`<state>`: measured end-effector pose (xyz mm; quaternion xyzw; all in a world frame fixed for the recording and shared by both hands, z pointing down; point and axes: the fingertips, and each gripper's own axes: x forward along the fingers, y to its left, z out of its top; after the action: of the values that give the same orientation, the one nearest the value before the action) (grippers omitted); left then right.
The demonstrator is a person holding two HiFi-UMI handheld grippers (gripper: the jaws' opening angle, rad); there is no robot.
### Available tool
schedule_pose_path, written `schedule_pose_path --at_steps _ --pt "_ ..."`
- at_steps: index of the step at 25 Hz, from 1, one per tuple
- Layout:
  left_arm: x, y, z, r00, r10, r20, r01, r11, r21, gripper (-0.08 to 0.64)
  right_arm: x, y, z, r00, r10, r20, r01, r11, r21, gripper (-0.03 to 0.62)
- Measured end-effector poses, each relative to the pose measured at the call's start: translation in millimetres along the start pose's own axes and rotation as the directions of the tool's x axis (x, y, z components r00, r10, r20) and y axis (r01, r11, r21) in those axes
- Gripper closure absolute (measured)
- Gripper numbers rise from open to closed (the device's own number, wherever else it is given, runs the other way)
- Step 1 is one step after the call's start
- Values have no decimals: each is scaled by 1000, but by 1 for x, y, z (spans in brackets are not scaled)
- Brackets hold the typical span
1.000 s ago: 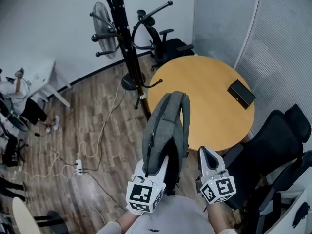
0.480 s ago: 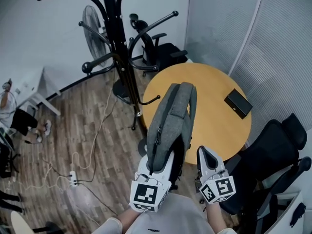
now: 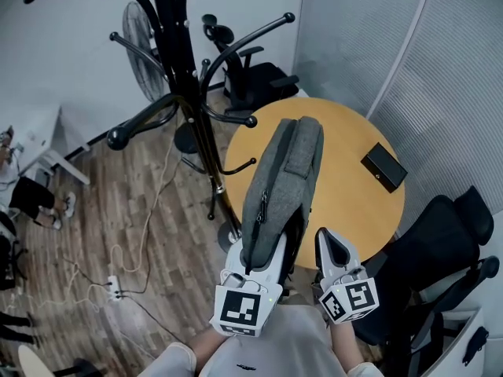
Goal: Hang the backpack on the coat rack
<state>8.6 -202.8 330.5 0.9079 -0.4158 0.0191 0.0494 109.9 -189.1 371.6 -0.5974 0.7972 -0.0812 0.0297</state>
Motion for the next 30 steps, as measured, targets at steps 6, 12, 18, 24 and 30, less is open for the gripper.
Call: schedule_pose_path --at_steps 6,12,18,24,30 --pt "16 -4 3 998 66 -3 -66 998 -11 449 9 -22 4 998 56 -17 -55 998 4 591" --pt "32 -5 7 990 143 -7 -143 990 -22 449 26 -41 20 993 119 -11 -120 993 -11 589" --pt "48 -6 13 981 192 2 -192 981 -10 449 36 -56 26 987 161 -6 -161 987 0 589" --pt "63 2 34 966 255 38 -254 967 -32 449 46 -66 30 980 200 -9 -200 980 -3 590" --pt "77 1 50 950 295 98 -293 955 -34 449 52 -77 34 970 242 -13 -242 970 -12 589"
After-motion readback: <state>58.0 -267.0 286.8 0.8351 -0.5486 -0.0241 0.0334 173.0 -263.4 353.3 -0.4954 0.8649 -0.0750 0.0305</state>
